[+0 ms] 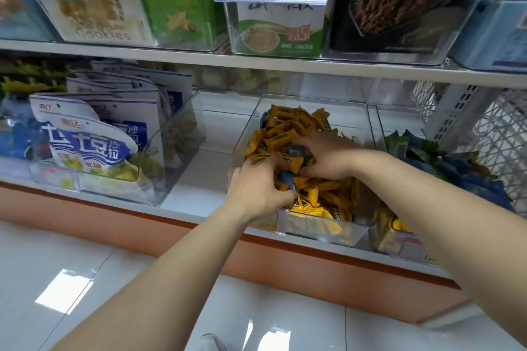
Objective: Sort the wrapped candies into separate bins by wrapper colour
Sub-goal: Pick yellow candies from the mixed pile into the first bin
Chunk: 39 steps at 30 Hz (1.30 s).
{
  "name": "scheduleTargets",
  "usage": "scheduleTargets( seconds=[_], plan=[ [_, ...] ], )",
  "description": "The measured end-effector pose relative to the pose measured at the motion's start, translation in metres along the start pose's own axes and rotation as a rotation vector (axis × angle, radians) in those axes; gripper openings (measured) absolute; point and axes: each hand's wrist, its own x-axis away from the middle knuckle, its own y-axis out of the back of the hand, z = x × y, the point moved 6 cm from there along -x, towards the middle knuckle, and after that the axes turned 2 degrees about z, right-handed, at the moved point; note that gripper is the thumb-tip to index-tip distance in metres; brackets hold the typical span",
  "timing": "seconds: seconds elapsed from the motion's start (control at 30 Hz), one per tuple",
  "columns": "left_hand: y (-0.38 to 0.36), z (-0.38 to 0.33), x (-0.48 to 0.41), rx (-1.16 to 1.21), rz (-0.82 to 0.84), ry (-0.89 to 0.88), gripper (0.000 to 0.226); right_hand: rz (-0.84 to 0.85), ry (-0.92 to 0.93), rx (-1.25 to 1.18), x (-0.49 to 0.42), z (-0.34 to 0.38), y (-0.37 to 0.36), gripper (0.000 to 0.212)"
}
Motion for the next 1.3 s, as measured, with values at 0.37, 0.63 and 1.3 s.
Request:
scheduleTargets(
  seconds=[0.37, 0.63, 1.3],
  plan=[
    [0.007, -0.011, 0.001, -0.028, 0.018, -0.011, 0.023, -0.006, 0.001, -0.076, -0.005, -0.001, -0.008, 0.042],
    [0.025, -0.005, 0.014, 0.268, -0.029, -0.029, 0.023, -0.027, -0.017, -0.139, -0.005, -0.011, -0.005, 0.041],
    [0.033, -0.044, 0.026, 1.063, -0.186, 0.016, 0.026, -0.381, -0.235, -1.581, 0.105, 0.016, 0.011, 0.02]
  ],
)
